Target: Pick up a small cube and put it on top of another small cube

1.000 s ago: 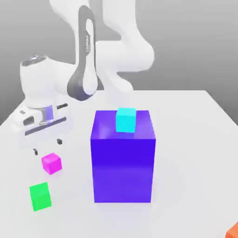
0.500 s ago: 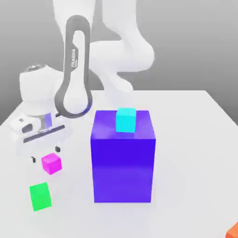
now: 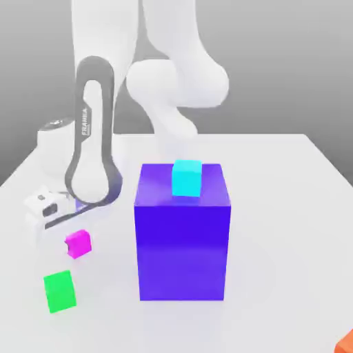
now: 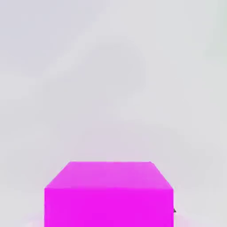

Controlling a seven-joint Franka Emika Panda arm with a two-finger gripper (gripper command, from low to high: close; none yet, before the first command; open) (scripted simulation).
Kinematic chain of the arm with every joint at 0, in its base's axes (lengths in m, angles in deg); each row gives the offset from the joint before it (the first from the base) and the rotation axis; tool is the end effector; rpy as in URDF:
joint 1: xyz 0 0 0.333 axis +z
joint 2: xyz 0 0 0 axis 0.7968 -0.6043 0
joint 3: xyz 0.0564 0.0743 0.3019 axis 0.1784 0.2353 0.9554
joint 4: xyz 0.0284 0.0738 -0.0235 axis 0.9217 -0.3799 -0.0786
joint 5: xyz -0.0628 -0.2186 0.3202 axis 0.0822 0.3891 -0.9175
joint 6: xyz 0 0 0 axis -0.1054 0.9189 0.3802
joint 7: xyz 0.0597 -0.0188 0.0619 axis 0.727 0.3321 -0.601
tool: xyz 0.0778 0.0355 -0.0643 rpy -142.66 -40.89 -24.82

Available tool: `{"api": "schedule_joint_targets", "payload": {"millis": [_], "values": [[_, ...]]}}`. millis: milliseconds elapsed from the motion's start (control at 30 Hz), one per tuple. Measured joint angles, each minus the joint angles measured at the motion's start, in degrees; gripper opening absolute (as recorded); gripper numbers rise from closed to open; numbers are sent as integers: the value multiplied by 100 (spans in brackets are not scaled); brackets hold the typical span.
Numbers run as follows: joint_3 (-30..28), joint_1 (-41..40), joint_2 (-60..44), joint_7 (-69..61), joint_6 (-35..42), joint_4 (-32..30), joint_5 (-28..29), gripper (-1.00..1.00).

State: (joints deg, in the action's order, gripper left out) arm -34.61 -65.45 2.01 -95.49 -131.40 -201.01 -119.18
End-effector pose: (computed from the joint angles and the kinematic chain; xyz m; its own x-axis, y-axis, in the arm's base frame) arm 0.2299 -0.2340 0.1353 0.9998 0.0057 0.0164 0.0057 -1.0000 0.0009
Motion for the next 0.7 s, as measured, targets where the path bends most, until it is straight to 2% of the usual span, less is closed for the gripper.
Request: {"api": "schedule_joint_targets", "payload": {"millis": [200,367,500,600,700], "values": [[-1310,954,717,1408,206,-310,1756,-100],[-2291,1344,1291,3003,300,-555,3934,-100],[-2308,905,1638,4107,446,-662,5505,-100],[-2196,663,1794,4576,574,-711,6188,-100],[-2130,484,1883,4860,689,-759,6614,-100]]}}
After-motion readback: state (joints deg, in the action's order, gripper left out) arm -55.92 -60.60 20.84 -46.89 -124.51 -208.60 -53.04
